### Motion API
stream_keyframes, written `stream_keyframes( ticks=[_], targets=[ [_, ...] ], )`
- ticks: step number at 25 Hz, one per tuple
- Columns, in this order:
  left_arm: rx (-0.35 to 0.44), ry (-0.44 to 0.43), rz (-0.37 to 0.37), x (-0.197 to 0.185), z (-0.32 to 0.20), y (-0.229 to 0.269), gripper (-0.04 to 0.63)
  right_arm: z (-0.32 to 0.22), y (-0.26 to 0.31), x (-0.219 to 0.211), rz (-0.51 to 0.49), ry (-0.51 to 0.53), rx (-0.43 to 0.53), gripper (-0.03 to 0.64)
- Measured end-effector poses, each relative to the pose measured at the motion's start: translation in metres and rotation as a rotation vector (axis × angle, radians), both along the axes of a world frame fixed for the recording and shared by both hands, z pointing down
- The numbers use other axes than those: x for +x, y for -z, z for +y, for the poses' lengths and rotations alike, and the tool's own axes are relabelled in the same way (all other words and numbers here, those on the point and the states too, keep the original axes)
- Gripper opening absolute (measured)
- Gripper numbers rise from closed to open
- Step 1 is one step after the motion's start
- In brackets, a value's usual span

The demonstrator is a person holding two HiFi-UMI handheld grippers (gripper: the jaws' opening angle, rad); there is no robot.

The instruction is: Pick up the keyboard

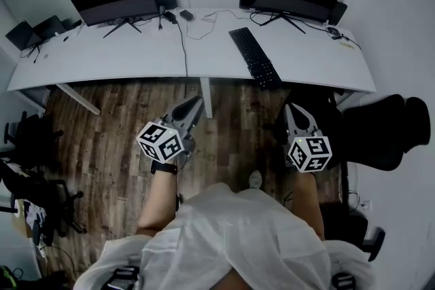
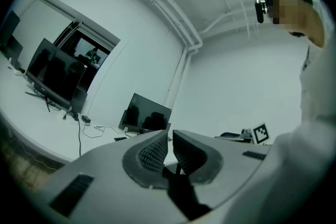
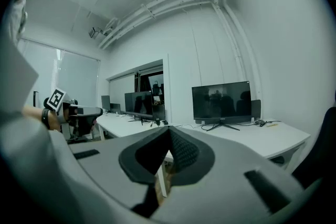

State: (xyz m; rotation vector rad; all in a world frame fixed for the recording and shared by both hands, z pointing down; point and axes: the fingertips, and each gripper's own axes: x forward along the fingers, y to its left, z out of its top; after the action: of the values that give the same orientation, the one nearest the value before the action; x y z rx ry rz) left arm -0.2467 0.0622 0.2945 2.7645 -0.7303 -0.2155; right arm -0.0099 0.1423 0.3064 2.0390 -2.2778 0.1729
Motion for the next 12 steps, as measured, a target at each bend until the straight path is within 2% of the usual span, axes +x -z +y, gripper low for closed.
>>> stream_keyframes(
  ticks=[6, 9, 12],
  targets=[
    [-0.029, -0.028, -0.006, 0.010, 0.001, -0.012, 0.026, 0.002, -0.011, -0.002, -0.032, 0.038, -0.036, 0.005],
    [-0.057, -0.040, -0.029, 0.022, 0.000, -0.028, 0.028, 0.000, -0.031, 0.002, 0.005, 0.055, -0.097, 0.084],
    [-0.084, -0.051, -0.059, 0.038, -0.006, -0.043, 0.026, -0.005, -0.049, 0.013, 0.024, 0.063, -0.146, 0.087]
  ],
)
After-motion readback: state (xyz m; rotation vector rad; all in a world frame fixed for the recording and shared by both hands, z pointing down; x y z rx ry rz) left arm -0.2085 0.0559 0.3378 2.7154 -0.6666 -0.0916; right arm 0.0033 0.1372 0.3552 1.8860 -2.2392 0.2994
